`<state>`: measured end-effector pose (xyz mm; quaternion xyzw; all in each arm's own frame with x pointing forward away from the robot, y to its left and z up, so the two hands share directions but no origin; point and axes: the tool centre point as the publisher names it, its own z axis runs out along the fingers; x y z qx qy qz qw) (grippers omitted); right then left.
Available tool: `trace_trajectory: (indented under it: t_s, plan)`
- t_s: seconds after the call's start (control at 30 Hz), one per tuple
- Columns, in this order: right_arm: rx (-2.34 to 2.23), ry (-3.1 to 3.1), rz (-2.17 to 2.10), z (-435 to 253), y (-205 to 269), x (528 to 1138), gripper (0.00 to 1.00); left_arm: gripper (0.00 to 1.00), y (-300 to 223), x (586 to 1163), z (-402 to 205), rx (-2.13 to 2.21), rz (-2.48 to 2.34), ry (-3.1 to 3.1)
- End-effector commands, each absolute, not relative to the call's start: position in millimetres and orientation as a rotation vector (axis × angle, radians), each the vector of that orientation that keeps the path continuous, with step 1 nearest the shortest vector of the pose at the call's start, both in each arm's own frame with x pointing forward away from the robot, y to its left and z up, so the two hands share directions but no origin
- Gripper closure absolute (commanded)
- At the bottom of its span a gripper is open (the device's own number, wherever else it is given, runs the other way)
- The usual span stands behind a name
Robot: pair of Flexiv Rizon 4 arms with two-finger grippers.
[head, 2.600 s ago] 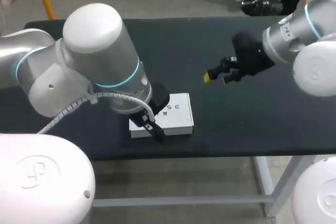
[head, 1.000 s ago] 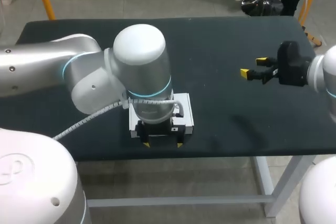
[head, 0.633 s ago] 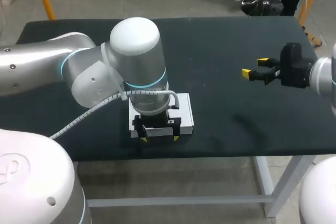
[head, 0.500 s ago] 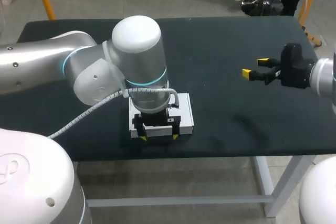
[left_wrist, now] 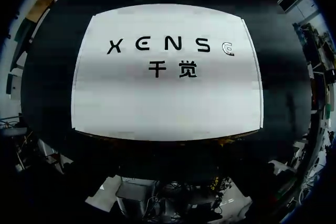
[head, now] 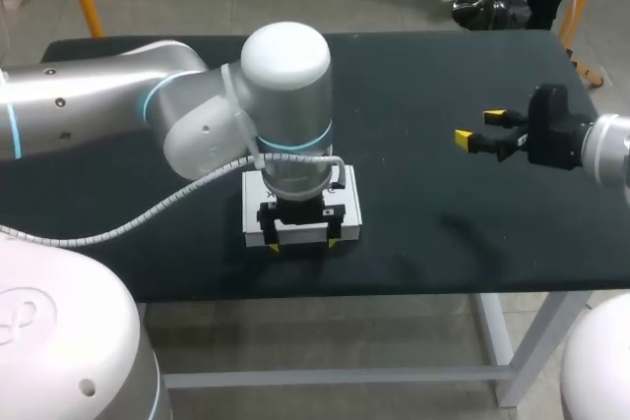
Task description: Assemble the packaging by folding the flat box into shape, placing the metal phone stand inside, and closing the box properly
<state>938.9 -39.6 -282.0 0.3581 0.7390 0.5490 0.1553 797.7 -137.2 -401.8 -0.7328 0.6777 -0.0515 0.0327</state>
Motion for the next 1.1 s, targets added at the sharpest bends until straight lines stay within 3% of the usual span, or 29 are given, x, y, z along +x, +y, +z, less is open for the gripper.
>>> trace_trajectory:
  t_s: [0.03, 1.1]
  plan:
    - [1.020, 2.112, 1.581, -283, -41, 938, 0.00, 0.00, -139, 808, -403, -2.254, -0.135, 2.070]
    - [1.020, 2.112, 1.581, -283, -41, 938, 0.00, 0.00, -118, 920, -399, -2.256, -0.141, 2.063]
